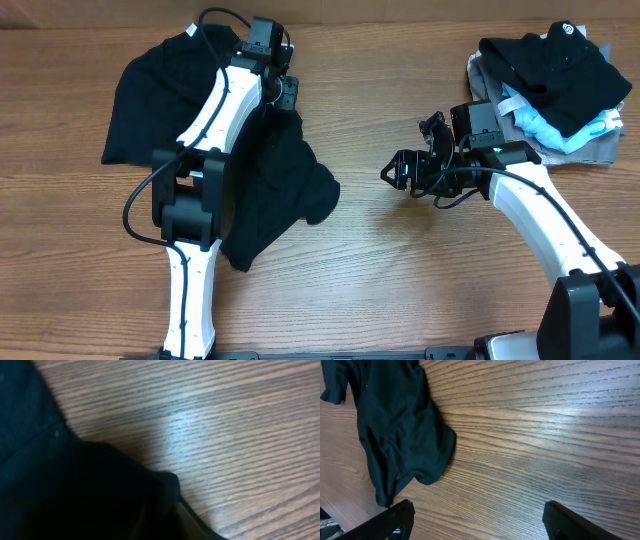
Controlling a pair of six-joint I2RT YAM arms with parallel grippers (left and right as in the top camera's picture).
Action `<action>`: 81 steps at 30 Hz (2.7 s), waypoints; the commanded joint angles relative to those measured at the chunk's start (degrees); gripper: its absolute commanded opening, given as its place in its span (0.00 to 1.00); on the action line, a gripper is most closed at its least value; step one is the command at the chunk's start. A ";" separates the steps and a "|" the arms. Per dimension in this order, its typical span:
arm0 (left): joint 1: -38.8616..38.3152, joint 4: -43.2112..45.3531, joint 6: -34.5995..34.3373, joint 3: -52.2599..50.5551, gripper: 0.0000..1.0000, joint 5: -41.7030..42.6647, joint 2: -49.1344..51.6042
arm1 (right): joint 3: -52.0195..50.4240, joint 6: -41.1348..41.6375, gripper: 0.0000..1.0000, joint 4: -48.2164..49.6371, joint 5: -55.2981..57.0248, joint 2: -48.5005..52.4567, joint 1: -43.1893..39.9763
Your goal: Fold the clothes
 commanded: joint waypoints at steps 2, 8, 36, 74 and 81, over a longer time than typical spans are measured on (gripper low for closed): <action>-0.37 -2.58 -2.64 2.82 0.04 -4.37 -0.52 | -0.61 0.07 0.87 0.37 0.24 0.02 0.11; -0.37 -14.38 -2.75 15.80 0.04 -8.55 -1.86 | -0.61 0.07 0.87 0.39 0.22 0.02 0.11; 0.76 -29.03 -2.99 41.00 0.04 -8.68 -16.87 | -0.63 8.50 0.77 6.60 7.45 0.31 12.57; 1.03 -32.02 -2.95 41.00 0.04 -17.33 -22.36 | -0.44 29.68 0.04 21.20 16.92 10.47 17.94; 2.71 -32.02 -2.97 41.00 0.04 -18.71 -32.61 | 7.15 19.15 0.04 1.77 16.90 -15.30 4.28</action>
